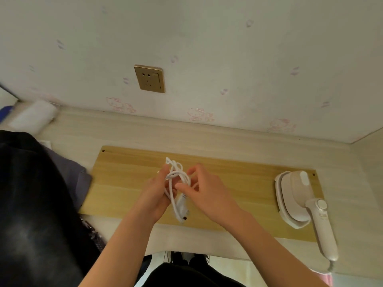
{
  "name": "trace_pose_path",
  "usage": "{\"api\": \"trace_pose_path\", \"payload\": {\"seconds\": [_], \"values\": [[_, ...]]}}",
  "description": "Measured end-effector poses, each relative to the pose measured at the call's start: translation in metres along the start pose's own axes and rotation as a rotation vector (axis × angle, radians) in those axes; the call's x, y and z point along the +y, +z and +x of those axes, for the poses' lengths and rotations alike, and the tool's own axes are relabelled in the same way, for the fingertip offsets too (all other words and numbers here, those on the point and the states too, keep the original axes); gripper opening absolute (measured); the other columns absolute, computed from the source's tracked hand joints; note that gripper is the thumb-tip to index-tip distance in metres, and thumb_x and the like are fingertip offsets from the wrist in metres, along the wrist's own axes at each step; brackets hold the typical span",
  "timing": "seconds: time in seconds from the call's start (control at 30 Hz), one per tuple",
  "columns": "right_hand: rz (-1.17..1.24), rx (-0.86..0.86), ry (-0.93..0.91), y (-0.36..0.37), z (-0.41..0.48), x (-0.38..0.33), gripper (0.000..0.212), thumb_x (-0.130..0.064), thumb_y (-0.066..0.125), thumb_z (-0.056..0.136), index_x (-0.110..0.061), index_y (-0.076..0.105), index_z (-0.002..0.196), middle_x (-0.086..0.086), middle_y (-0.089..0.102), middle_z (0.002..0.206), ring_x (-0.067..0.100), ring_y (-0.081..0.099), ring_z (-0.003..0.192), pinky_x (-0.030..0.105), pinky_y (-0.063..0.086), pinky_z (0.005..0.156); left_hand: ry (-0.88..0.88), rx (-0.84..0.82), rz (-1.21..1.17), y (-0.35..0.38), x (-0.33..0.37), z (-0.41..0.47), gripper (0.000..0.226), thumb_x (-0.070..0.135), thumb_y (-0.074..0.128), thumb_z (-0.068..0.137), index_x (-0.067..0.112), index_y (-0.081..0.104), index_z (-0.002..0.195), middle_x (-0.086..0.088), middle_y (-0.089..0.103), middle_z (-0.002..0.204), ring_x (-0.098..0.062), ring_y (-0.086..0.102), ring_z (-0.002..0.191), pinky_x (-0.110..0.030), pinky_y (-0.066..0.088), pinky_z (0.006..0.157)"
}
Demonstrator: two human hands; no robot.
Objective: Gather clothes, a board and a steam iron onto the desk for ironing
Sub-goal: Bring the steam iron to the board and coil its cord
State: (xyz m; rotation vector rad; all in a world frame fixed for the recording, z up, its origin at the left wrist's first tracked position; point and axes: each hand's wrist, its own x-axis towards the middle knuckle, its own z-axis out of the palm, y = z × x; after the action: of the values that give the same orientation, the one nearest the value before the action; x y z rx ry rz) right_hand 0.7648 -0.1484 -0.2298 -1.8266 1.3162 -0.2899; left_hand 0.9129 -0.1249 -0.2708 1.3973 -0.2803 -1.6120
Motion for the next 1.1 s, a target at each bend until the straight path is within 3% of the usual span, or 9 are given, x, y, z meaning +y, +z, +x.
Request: {"api": "trace_pose_path", "payload": {"seconds": [0.07,0.17,0.3,0.47,0.63,0.77,0.9,1.0,1.1], "values": [[0.111,-0.001,0.081,-0.002,0.002,0.002,0.045,-0.046,0.064,0.08,-0.033,0.04,0.116,-0.013,0.064,0.085,0.004,0.066,0.071,0.034,0.056,0.071,0.017,-0.023,-0.011,0.003,0.001,-0.004,0.051,0.043,0.047,0.096,0.0,0.062,0.12,-0.023,0.069,0.103,-0.033,0.067,0.091,-0.049,0.051,0.087],[0.263,0.014,0.09,-0.006,0.007,0.005,0.032,-0.027,0.069,0.082,-0.035,0.047,0.104,-0.013,0.065,0.082,0.002,0.068,0.062,0.034,0.059,0.069,0.039,-0.143,-0.024,0.006,0.004,-0.01,0.045,0.035,0.049,0.097,0.002,0.056,0.127,-0.021,0.066,0.117,-0.036,0.065,0.104,-0.049,0.052,0.087],[0.241,0.087,0.038,-0.011,0.013,0.006,0.029,-0.017,0.068,0.081,-0.035,0.05,0.095,-0.014,0.066,0.089,0.003,0.067,0.074,0.03,0.059,0.068,0.079,-0.227,0.119,0.007,0.003,-0.019,0.044,0.017,0.07,0.082,0.013,0.06,0.125,-0.007,0.068,0.121,-0.029,0.066,0.108,-0.039,0.056,0.086],[0.05,0.223,-0.051,-0.025,0.016,0.007,0.022,-0.017,0.06,0.088,-0.034,0.055,0.102,-0.014,0.065,0.097,0.005,0.063,0.069,0.029,0.054,0.065,0.128,-0.051,0.266,-0.001,0.004,-0.023,0.042,0.001,0.07,0.081,0.02,0.063,0.118,0.004,0.072,0.112,-0.022,0.071,0.096,-0.033,0.054,0.08],[-0.149,0.218,-0.105,-0.045,0.019,0.011,0.018,-0.02,0.057,0.089,-0.029,0.061,0.105,-0.009,0.071,0.095,0.012,0.067,0.077,0.035,0.056,0.072,0.258,0.114,0.337,-0.015,0.009,-0.025,0.019,0.03,0.074,0.079,0.022,0.073,0.097,-0.005,0.073,0.087,-0.012,0.053,0.06,-0.028,0.042,0.064],[-0.144,0.115,-0.139,-0.057,0.028,0.012,0.015,-0.021,0.059,0.09,-0.027,0.065,0.102,-0.01,0.07,0.097,0.004,0.06,0.077,0.022,0.05,0.075,0.363,0.279,0.526,-0.028,0.016,-0.026,0.012,0.037,0.065,0.087,0.03,0.073,0.081,0.01,0.061,0.066,-0.01,0.047,0.056,-0.021,0.039,0.055],[-0.098,-0.083,-0.2,-0.066,0.039,0.008,0.015,-0.019,0.056,0.093,-0.029,0.061,0.103,-0.016,0.066,0.096,-0.003,0.057,0.077,0.018,0.044,0.073,0.518,0.364,0.727,-0.035,0.027,-0.033,0.016,0.041,0.062,0.086,0.029,0.068,0.076,0.008,0.06,0.084,-0.001,0.058,0.07,-0.023,0.041,0.067],[0.112,-0.239,-0.211,-0.072,0.051,-0.005,0.015,-0.019,0.055,0.094,-0.032,0.059,0.101,-0.015,0.067,0.093,-0.003,0.063,0.084,0.015,0.049,0.075,0.573,0.294,0.508,-0.035,0.04,-0.039,0.018,0.031,0.055,0.094,0.02,0.064,0.083,-0.001,0.067,0.075,-0.013,0.068,0.07,-0.028,0.053,0.072],[0.321,-0.348,-0.161,-0.069,0.065,-0.02,0.015,-0.015,0.052,0.096,-0.024,0.06,0.103,-0.002,0.07,0.094,0.011,0.07,0.085,0.023,0.055,0.074,0.563,0.234,0.213,-0.031,0.055,-0.039,0.016,0.021,0.048,0.099,0.014,0.057,0.088,-0.003,0.057,0.067,-0.026,0.06,0.045,-0.039,0.06,0.059]]}}
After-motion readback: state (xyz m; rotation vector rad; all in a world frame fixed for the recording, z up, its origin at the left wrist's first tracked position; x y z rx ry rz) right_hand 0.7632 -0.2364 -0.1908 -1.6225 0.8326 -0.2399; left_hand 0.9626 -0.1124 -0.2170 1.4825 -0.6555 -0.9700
